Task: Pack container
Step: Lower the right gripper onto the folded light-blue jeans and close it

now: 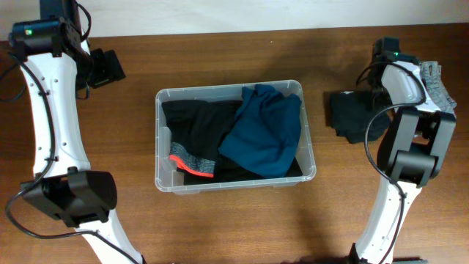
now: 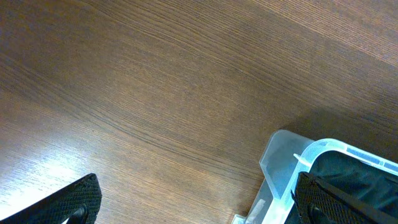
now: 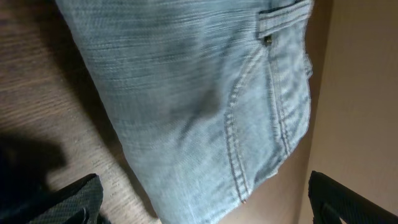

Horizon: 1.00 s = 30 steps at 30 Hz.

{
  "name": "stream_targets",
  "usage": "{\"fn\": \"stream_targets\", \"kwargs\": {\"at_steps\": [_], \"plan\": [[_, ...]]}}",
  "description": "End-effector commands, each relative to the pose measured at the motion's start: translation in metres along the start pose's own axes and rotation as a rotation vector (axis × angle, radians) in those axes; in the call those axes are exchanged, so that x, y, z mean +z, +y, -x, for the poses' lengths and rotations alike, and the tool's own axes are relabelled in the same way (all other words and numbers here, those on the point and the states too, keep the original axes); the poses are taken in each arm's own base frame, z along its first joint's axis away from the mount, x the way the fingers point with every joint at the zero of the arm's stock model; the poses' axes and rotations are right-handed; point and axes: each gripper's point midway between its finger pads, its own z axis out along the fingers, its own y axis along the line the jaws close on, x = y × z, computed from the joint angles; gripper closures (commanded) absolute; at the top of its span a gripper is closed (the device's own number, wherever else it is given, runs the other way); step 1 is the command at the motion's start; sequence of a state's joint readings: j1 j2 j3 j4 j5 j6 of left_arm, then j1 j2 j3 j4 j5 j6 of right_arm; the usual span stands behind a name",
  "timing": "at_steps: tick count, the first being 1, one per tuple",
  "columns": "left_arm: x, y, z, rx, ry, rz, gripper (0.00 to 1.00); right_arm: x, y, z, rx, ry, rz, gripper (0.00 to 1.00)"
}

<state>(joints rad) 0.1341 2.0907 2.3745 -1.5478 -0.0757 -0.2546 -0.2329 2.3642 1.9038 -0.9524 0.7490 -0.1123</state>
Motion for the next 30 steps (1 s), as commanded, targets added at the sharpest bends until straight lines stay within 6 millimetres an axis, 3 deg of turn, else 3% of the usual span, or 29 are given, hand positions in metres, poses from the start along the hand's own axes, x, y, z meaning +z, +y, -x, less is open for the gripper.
{"fn": "stream_targets", "kwargs": {"at_steps": [1,19,30], "plan": [[-0.003,0.001,0.0,-0.015,-0.003,-0.007,0.01,0.007,-0.002,0.001,-0.023,0.013,-0.075,0.02],[-0.003,0.001,0.0,-0.015,-0.003,-0.007,0.01,0.035,0.004,0.0,-0.095,0.047,-0.157,0.02],[-0.003,0.001,0.0,-0.015,-0.003,-0.007,0.01,0.067,0.01,-0.01,-0.086,0.092,-0.154,0.02]]}}
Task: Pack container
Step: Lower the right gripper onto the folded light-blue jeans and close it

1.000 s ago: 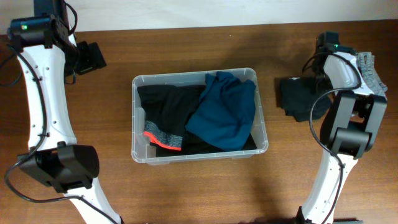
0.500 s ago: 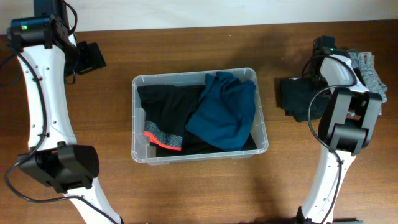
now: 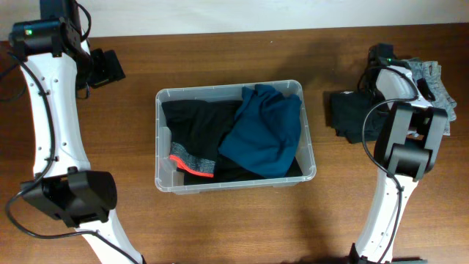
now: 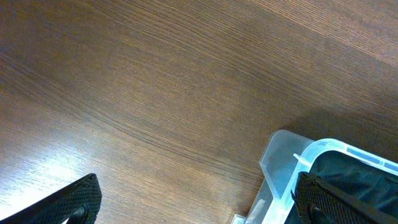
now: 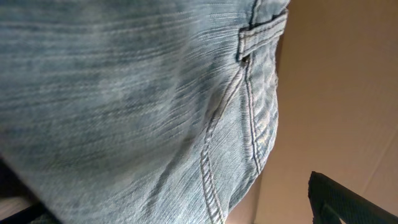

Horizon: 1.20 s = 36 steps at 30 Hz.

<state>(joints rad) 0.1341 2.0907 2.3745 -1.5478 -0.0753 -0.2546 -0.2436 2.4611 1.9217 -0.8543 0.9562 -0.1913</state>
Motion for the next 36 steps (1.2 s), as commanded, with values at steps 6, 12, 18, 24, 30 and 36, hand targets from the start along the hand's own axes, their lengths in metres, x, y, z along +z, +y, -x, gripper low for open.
{"fn": "stream_targets", "kwargs": {"at_steps": [6,12,18,24,30,36], "plan": [[-0.003,0.001,0.0,-0.015,-0.003,-0.007,0.01,0.047,0.035,-0.017,-0.025,0.077,0.058,0.0],[-0.003,0.001,0.0,-0.015,-0.003,-0.007,0.01,0.057,0.051,-0.022,-0.042,0.095,0.087,0.37],[-0.003,0.001,0.0,-0.015,-0.003,-0.007,0.01,0.058,0.06,-0.02,-0.035,0.086,0.125,0.51],[-0.003,0.001,0.0,-0.015,-0.003,-0.007,0.01,0.058,0.06,-0.019,-0.033,0.084,0.124,0.66],[-0.003,0.001,0.0,-0.015,-0.003,-0.007,0.01,0.058,0.06,-0.019,-0.032,0.083,0.124,0.86],[-0.003,0.001,0.0,-0.015,-0.003,-0.007,0.01,0.055,0.059,-0.018,-0.036,0.08,0.115,0.96]]}}
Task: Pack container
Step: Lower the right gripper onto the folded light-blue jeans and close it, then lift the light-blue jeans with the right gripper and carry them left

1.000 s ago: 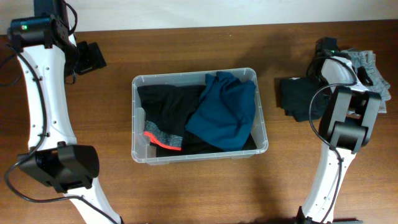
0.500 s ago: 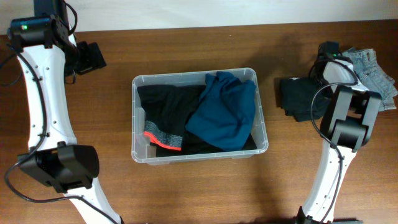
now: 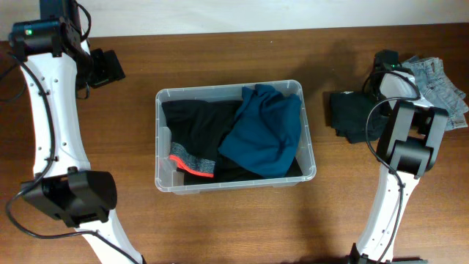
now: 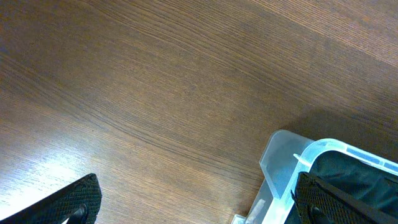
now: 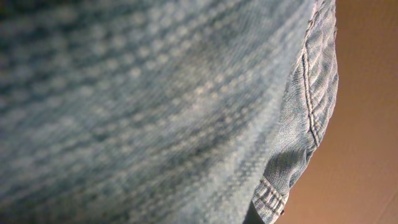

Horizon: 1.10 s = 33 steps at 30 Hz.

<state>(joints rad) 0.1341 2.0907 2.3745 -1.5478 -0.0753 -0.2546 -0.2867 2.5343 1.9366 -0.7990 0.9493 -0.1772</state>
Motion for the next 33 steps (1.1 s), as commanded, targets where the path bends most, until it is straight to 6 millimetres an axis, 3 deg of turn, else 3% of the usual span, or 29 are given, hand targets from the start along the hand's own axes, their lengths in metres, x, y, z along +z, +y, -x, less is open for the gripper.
{"fn": "stream_targets", "kwargs": {"at_steps": [1,9,14,18,22,26,30,33], "plan": [[-0.003,0.001,0.0,-0.015,-0.003,-0.007,0.01,0.021,0.044,-0.015,-0.072,0.044,0.107,0.96],[-0.003,0.001,0.0,-0.015,-0.003,-0.007,0.01,-0.011,0.007,0.007,0.1,-0.007,0.063,0.96],[-0.003,0.001,0.0,-0.015,-0.003,-0.007,0.01,-0.046,-0.021,0.025,0.215,-0.062,0.178,0.96],[-0.003,0.001,0.0,-0.015,-0.003,-0.007,0.01,-0.087,-0.047,0.038,0.269,-0.131,0.286,0.96],[-0.003,0.001,0.0,-0.015,-0.003,-0.007,0.01,-0.139,-0.075,0.047,0.306,-0.223,0.393,0.96],[-0.003,0.001,0.0,-0.015,-0.003,-0.007,0.01,-0.205,-0.09,0.05,0.32,-0.342,0.599,0.96],[-0.003,0.001,0.0,-0.015,-0.003,-0.007,0.01,-0.272,-0.112,0.036,0.314,-0.454,0.763,0.96],[-0.003,0.001,0.0,-0.015,-0.003,-0.007,0.01,-0.324,-0.131,0.014,0.296,-0.535,0.863,0.96]]}}
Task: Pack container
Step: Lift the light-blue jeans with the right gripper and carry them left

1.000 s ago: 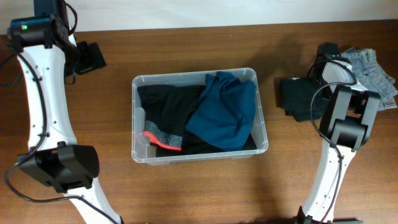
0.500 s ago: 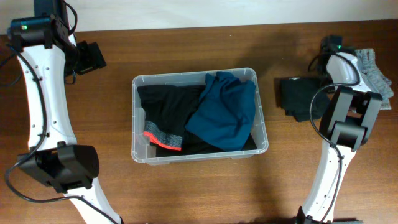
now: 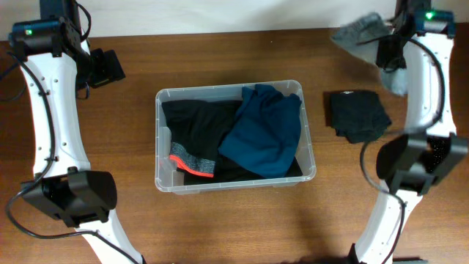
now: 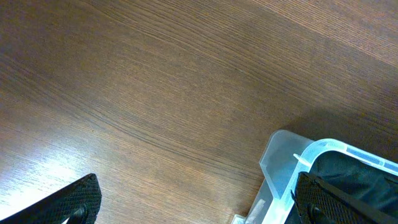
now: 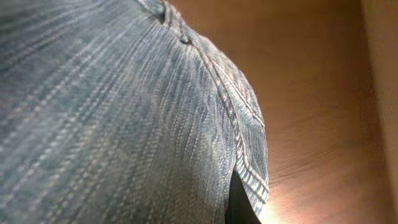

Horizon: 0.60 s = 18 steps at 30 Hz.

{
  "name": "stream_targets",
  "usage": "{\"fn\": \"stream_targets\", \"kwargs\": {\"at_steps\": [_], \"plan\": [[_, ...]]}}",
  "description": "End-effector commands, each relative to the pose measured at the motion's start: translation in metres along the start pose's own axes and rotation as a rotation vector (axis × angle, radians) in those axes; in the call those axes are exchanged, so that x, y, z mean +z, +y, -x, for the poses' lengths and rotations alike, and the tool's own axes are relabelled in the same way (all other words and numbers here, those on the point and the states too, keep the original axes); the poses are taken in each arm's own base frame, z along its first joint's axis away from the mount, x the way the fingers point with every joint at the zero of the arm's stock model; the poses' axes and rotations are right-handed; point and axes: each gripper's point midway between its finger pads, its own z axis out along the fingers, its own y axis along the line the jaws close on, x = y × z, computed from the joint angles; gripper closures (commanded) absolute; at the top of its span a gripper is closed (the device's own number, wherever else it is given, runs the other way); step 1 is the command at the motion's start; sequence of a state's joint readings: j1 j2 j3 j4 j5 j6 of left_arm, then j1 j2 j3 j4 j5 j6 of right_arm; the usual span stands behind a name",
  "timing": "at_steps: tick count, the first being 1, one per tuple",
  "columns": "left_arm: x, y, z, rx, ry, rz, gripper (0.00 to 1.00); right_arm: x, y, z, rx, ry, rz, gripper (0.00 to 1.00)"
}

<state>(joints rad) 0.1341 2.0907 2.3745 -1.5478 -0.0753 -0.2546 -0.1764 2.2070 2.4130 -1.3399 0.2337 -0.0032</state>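
Observation:
A clear plastic container sits mid-table with a black garment and a teal garment inside. A light blue denim garment hangs in the air at the back right, held by my right gripper. In the right wrist view the denim fills the frame and hides the fingers. My left gripper stands open over bare wood left of the container; its fingertips are wide apart, with the container's corner beside them.
A folded black garment lies on the table right of the container. The wooden table's back edge runs along the top, close behind both grippers.
The denim lay on the table at the far right with my right gripper pressed into it. Now it hangs off the table, up and to the left. The left arm has not moved.
My right gripper was open just above the denim lying at the table's far right. It was closer to the cloth at the second moment, then down in it. Now the denim hangs from it above the table. The container's contents and the left arm stayed unchanged.

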Motion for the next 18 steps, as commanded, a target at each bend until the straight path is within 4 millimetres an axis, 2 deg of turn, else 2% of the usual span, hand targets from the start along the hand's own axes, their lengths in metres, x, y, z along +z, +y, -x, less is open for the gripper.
{"fn": "stream_targets", "kwargs": {"at_steps": [1,5,10,14,18], "plan": [[-0.003,0.001,0.0,-0.015,-0.003,-0.007,0.01,-0.104,0.022,0.018,0.023,-0.201,0.195,0.96],[-0.003,0.001,0.0,-0.015,-0.003,-0.007,0.01,-0.187,0.056,0.0,-0.011,-0.291,0.412,0.96],[-0.003,0.001,0.0,-0.015,-0.003,-0.007,0.01,-0.266,0.09,-0.027,-0.028,-0.356,0.669,0.96],[-0.003,0.001,0.0,-0.015,-0.003,-0.007,0.01,-0.316,0.119,-0.05,-0.057,-0.356,0.88,0.96],[-0.003,0.001,0.0,-0.015,-0.003,-0.007,0.01,-0.345,0.148,-0.072,-0.086,-0.285,1.069,0.96]]}}
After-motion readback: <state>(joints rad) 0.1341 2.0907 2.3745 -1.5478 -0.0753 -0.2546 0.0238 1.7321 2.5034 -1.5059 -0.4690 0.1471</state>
